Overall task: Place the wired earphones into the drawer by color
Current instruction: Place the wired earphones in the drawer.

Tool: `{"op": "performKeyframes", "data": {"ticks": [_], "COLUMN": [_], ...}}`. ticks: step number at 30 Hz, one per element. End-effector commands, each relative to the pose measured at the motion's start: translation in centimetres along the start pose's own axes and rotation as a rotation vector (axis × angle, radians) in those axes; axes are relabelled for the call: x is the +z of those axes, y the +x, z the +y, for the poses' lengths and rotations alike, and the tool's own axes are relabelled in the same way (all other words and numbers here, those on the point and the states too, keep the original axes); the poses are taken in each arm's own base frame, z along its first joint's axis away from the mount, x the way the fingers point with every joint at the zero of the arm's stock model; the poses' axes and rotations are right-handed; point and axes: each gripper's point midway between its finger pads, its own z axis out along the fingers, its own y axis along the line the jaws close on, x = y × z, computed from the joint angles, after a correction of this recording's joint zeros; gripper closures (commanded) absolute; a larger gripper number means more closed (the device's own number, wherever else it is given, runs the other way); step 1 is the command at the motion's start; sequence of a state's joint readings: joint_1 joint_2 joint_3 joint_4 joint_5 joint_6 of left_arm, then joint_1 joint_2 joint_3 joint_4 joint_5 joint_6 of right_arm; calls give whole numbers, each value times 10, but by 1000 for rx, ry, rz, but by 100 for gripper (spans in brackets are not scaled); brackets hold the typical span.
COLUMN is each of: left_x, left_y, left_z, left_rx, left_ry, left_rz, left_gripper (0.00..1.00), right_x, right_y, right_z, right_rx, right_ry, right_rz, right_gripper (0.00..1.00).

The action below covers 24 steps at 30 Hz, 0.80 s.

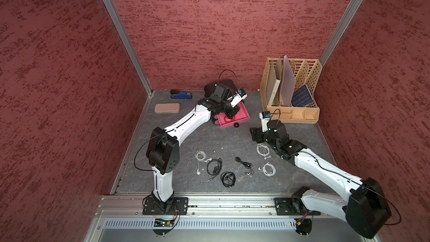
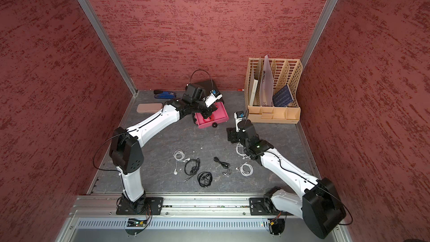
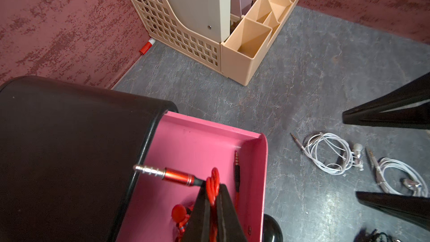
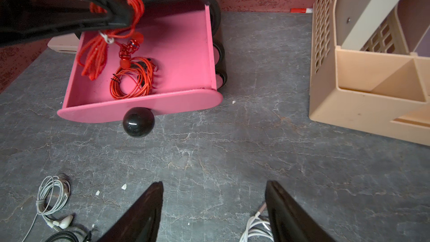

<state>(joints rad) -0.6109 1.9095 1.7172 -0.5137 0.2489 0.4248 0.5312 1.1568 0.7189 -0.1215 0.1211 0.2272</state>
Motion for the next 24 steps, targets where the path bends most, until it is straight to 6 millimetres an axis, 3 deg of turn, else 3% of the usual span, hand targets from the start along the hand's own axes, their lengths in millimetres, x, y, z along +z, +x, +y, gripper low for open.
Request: {"op": "performKeyframes", "data": {"ticks": [1,3,8,12,17,24], "left_x": [6,11,12,4,-23,-72], "left_y": [0,2,-1,-11,-25,-17], "left_z": [2,5,6,8,12,15], "left_rx": [58,70,66,32,-63,-282], "left_ry": [-57,-95,-139,-163,-218,-234], "left_rz": [43,73,88,56,-29,-155], "left_gripper": [100,91,45,35,21,5], "right_x": [-4,-4,-5,-4,-4,2], "right_y": [-7,-7,-8,-8,-8,-4], "right_z": [-3,-3,-3,-1,3,15], "right_rx": [-6,-6,-3,-4,-2,10], "right_ry": [15,16,14,5,-16,-80], "right_rz": [-41,-41,-45,-43,-41,-7], "right_gripper": [26,26,26,26,26,26]}}
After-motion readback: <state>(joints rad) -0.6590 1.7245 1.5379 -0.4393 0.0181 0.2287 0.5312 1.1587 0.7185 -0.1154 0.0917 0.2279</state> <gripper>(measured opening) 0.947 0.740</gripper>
